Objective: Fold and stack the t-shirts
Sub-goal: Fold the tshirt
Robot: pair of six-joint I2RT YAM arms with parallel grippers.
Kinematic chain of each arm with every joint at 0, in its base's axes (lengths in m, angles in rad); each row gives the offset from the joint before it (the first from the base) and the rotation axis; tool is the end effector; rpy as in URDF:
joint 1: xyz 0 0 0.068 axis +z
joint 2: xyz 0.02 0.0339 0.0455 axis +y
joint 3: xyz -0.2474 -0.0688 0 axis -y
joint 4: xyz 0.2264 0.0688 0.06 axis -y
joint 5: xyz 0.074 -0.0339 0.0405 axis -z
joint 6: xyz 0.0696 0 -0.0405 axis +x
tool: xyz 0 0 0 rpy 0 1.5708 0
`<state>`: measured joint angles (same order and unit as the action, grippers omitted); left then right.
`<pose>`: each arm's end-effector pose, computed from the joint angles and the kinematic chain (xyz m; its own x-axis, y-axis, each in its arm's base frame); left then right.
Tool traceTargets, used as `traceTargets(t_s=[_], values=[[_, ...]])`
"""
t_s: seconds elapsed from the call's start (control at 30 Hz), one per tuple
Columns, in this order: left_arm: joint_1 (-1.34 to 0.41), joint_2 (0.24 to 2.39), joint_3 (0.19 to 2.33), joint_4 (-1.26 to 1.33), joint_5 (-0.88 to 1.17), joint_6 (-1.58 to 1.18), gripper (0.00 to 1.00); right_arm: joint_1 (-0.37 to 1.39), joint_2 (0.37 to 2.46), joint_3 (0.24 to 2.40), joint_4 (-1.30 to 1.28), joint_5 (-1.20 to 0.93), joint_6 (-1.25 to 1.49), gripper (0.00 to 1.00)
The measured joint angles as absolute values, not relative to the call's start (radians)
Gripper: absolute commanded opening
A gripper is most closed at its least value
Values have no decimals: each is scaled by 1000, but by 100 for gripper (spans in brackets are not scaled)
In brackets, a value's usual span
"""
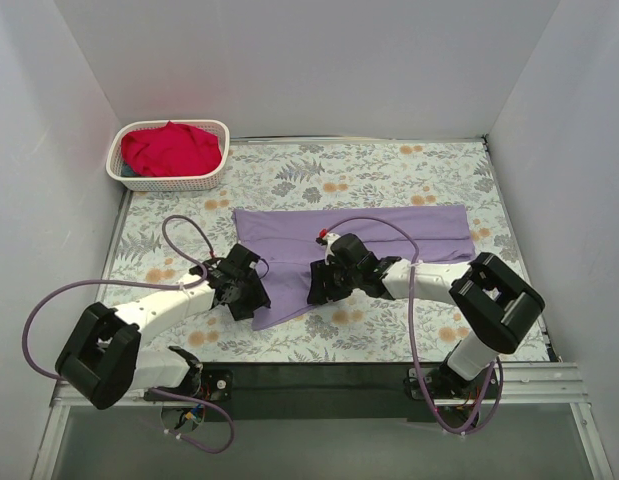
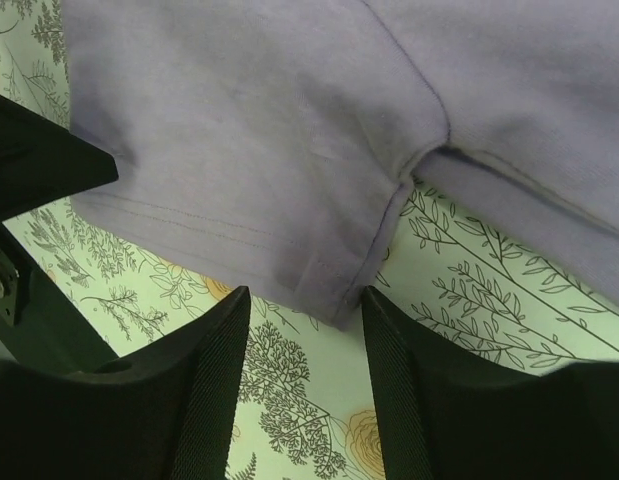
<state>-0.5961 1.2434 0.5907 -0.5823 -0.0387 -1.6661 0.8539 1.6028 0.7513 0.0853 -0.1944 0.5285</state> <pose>0.1704 -0.1123 0.1224 -0.4736 -0.8807 -0.0050 -0.8301 0.4483 -0.3315 0.2032 0.2536 0.1313 -0.8125 -0.1792 -0.5547 -0.4880 0.7297 0.4790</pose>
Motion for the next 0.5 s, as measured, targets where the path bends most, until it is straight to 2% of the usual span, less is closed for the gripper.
traceTargets(t_s=[0.07,0.1,0.17,0.2,0.27,0.33,0.5], values=[[-611,1270,603,-571,-37,-1674,35,859,1614,759,90,-202,530,43],[-618,1282,608,-566,-36,-1678,27,860,1618,760,92,-204,532,41],[-630,1302,615,-559,-37,-1686,19,860,1623,760,95,-206,535,33],[-633,1309,617,-557,-38,-1688,15,860,1626,760,94,-206,538,25],[-638,1313,618,-556,-41,-1691,10,860,1632,760,89,-207,540,16],[-639,1313,619,-560,-48,-1695,0,860,1637,760,83,-207,541,2],[-644,1327,696,-632,-113,-1676,0,861,1637,794,42,-196,535,1]])
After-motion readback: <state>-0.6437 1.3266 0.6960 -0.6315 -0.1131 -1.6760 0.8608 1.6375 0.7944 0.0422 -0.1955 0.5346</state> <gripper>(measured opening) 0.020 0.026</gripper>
